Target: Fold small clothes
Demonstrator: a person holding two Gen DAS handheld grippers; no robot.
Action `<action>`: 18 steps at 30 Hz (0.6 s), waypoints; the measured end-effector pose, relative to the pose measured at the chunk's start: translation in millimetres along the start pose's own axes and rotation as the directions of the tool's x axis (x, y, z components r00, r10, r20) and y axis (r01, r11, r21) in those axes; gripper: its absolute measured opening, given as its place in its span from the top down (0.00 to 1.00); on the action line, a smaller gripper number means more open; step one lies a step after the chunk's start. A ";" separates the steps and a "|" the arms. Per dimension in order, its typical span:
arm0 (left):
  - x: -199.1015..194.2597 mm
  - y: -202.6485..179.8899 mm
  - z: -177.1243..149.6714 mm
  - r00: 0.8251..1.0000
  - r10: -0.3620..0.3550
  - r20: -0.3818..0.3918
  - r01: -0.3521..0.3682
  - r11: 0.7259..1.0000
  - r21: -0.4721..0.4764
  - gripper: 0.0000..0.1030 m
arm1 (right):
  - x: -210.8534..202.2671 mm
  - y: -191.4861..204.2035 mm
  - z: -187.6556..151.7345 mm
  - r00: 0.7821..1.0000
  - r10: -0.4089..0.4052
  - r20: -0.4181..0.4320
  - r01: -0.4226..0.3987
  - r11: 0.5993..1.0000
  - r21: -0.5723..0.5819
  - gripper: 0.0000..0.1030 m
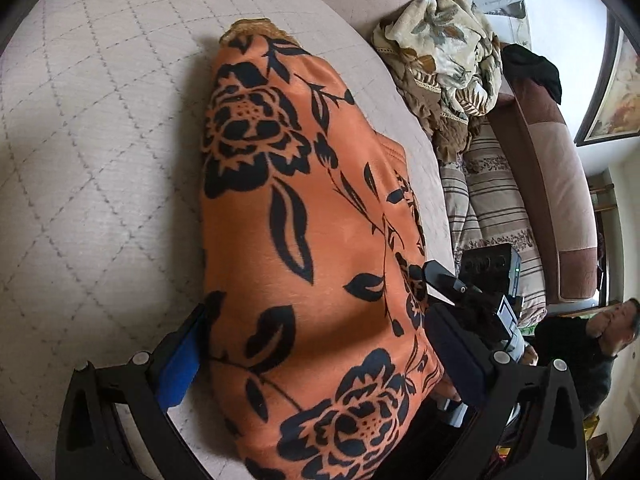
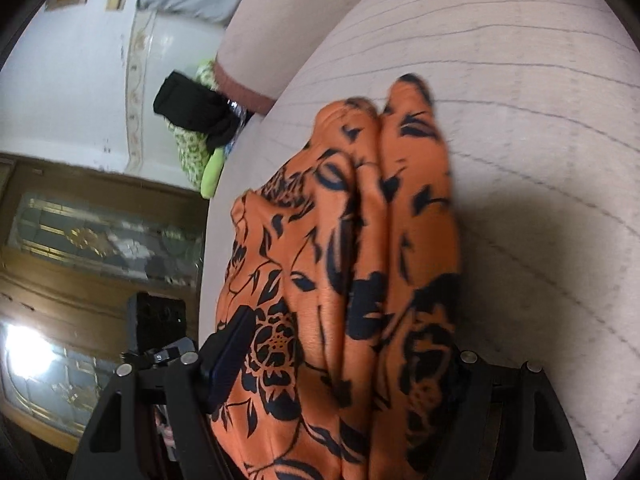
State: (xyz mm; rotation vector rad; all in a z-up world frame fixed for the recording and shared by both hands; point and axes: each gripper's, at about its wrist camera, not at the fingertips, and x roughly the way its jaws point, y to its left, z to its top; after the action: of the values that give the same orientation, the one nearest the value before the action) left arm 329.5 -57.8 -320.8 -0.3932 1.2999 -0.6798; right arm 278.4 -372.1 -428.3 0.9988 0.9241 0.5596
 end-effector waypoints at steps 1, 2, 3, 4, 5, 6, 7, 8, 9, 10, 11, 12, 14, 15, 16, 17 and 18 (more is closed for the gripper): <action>1.1 -0.7 0.6 1.000 0.001 0.004 -0.001 1.000 -0.002 0.01 | 3.1 2.3 -0.1 1.000 -0.005 -0.001 0.005 1.000 -0.008 0.24; 1.8 -1.2 0.7 1.000 0.001 0.008 0.000 1.000 -0.005 0.01 | 4.8 3.5 -0.5 1.000 -0.007 0.001 0.007 1.000 -0.011 0.24; 2.3 -1.1 0.7 1.000 -0.001 0.014 0.001 1.000 -0.008 0.01 | 6.7 5.7 -0.9 1.000 -0.006 0.003 0.006 1.000 -0.013 0.24; 2.3 -0.8 0.3 1.000 -0.003 0.020 0.003 1.000 -0.011 0.01 | 7.4 6.8 -1.8 1.000 -0.005 0.004 0.005 1.000 -0.017 0.24; 1.6 -0.1 -0.7 1.000 -0.004 0.027 0.004 1.000 -0.012 0.02 | 9.0 8.5 -2.7 1.000 -0.009 0.005 0.009 1.000 -0.023 0.24; 1.1 0.1 -1.6 0.999 0.000 0.036 0.000 1.000 -0.011 0.05 | 10.3 11.3 -4.6 1.000 -0.015 0.012 0.015 0.999 -0.029 0.25; 0.9 -0.2 -1.8 0.999 0.016 0.046 -0.015 1.000 -0.014 0.12 | 11.2 13.9 -6.3 1.000 -0.018 0.019 0.018 0.999 -0.034 0.27; 1.2 -0.4 -1.8 0.998 0.030 0.053 -0.029 0.999 -0.019 0.22 | 10.5 16.0 -8.4 1.000 -0.016 0.023 0.017 0.999 -0.038 0.31; 0.6 1.4 -2.2 0.997 0.042 0.059 -0.041 0.999 -0.027 0.27 | 12.4 19.2 -9.6 0.999 -0.022 0.025 0.023 0.999 -0.043 0.32; -0.4 3.1 -2.1 0.997 0.050 0.064 -0.048 0.998 -0.040 0.30 | 12.1 21.5 -10.5 0.999 -0.033 0.028 0.034 0.998 -0.050 0.35; -1.7 4.4 -2.3 0.997 0.047 0.069 -0.044 0.998 -0.049 0.34 | 12.3 25.8 -12.2 0.998 -0.050 0.037 0.053 0.997 -0.062 0.36; -4.1 4.8 -2.4 0.996 0.045 0.077 -0.041 0.998 -0.056 0.36 | 10.6 28.6 -13.3 0.997 -0.057 0.045 0.060 0.996 -0.072 0.37; -10.1 -0.4 -3.3 0.994 0.051 0.095 -0.047 0.998 -0.045 0.46 | 7.2 37.1 -14.4 0.996 -0.056 0.068 0.062 0.994 -0.089 0.40; -12.5 -3.8 -3.8 0.993 0.057 0.101 -0.053 0.998 -0.039 0.46 | 5.6 42.5 -15.3 0.995 -0.055 0.081 0.063 0.993 -0.098 0.40; -16.2 -8.5 -4.4 0.991 0.065 0.114 -0.063 0.998 -0.029 0.47 | 3.2 48.1 -16.1 0.994 -0.056 0.096 0.067 0.992 -0.110 0.41; -23.3 -15.7 -5.5 0.987 0.078 0.139 -0.078 0.997 -0.010 0.47 | 0.6 53.0 -17.1 0.993 -0.054 0.109 0.067 0.991 -0.119 0.41; -28.9 -20.0 -6.4 0.984 0.083 0.157 -0.085 0.996 0.003 0.47 | -1.5 58.5 -18.4 0.992 -0.049 0.120 0.065 0.989 -0.130 0.42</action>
State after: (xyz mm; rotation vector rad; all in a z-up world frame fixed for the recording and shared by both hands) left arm 315.3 -53.1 -288.4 -0.3748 1.1567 -0.5721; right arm 262.2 -338.2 -379.8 0.8721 0.7981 0.5028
